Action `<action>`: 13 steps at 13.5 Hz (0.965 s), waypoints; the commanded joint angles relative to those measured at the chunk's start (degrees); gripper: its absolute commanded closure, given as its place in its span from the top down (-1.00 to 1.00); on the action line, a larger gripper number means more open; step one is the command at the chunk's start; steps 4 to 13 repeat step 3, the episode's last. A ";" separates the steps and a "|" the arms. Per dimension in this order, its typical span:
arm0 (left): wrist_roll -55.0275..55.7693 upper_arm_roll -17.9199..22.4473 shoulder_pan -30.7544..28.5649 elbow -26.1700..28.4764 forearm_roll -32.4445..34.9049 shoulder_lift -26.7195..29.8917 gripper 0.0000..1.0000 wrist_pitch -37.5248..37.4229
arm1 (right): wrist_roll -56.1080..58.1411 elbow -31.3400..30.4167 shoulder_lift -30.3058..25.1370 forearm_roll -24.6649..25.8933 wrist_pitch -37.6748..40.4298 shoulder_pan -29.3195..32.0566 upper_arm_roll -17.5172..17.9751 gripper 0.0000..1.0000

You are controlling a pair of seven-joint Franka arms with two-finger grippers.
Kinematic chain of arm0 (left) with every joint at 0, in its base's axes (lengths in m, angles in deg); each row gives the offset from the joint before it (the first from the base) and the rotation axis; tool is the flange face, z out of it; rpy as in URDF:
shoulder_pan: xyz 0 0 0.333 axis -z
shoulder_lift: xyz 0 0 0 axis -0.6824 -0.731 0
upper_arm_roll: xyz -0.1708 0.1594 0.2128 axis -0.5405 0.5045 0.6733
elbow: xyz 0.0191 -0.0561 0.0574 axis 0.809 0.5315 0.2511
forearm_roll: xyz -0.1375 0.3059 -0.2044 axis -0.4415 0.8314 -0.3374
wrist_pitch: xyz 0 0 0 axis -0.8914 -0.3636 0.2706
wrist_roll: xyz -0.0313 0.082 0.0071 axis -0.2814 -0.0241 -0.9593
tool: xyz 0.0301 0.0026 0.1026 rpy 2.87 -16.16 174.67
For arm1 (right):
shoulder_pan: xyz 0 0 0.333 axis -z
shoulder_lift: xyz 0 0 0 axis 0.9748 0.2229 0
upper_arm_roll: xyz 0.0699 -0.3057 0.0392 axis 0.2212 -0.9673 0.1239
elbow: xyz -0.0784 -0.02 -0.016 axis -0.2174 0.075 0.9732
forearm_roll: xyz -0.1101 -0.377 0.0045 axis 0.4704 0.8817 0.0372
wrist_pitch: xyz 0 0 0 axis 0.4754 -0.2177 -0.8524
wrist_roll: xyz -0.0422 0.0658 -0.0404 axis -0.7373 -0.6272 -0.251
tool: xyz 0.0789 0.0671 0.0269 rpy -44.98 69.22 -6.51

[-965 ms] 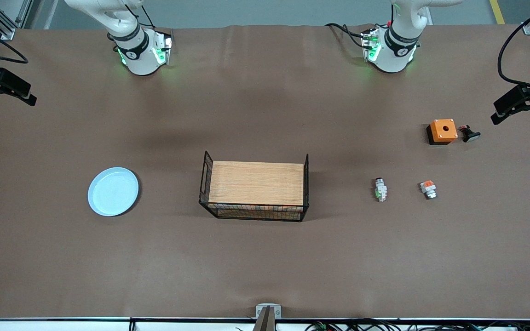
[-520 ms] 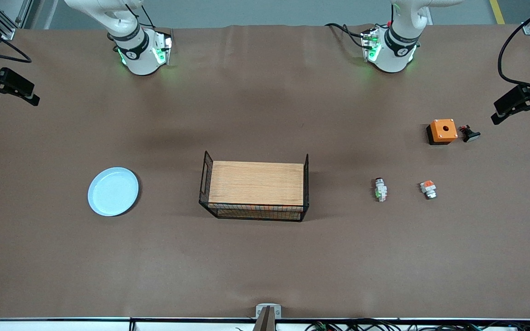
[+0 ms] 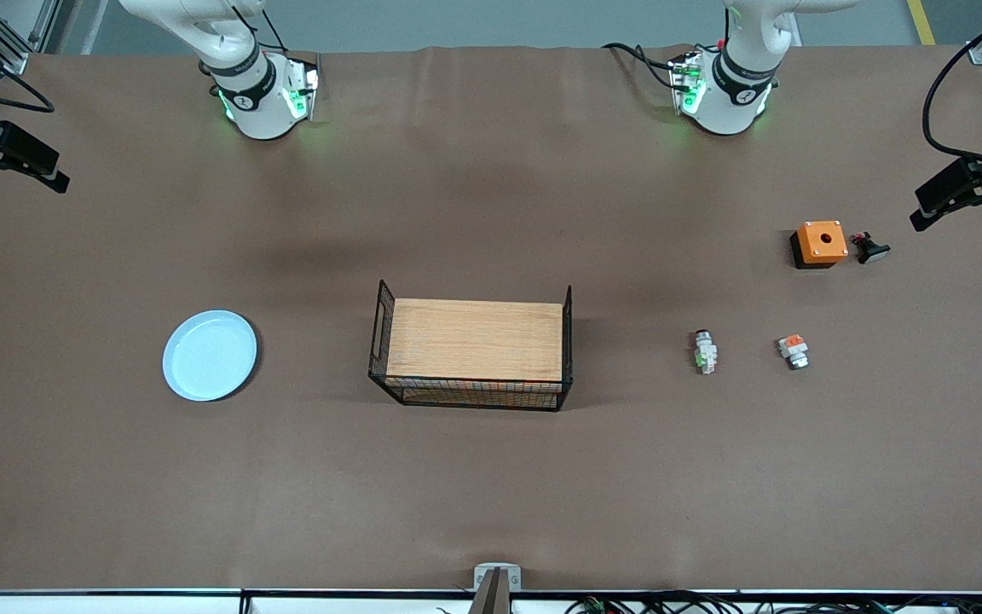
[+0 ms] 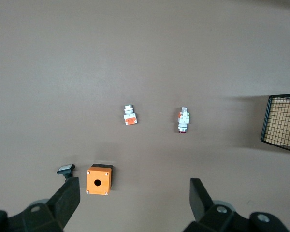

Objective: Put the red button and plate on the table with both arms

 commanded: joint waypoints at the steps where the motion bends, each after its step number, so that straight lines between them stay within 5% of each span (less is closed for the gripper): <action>1: -0.80 0.15 -0.19 -0.67 -1.06 0.19 0.99 -1.24 | -0.12 -2.30 -2.04 0.42 -1.11 0.72 0.27 1.00; 13: -0.80 0.15 -0.19 -0.67 -1.06 0.19 0.99 -1.24 | 0.32 -2.30 -2.04 0.41 -1.11 1.33 0.27 1.00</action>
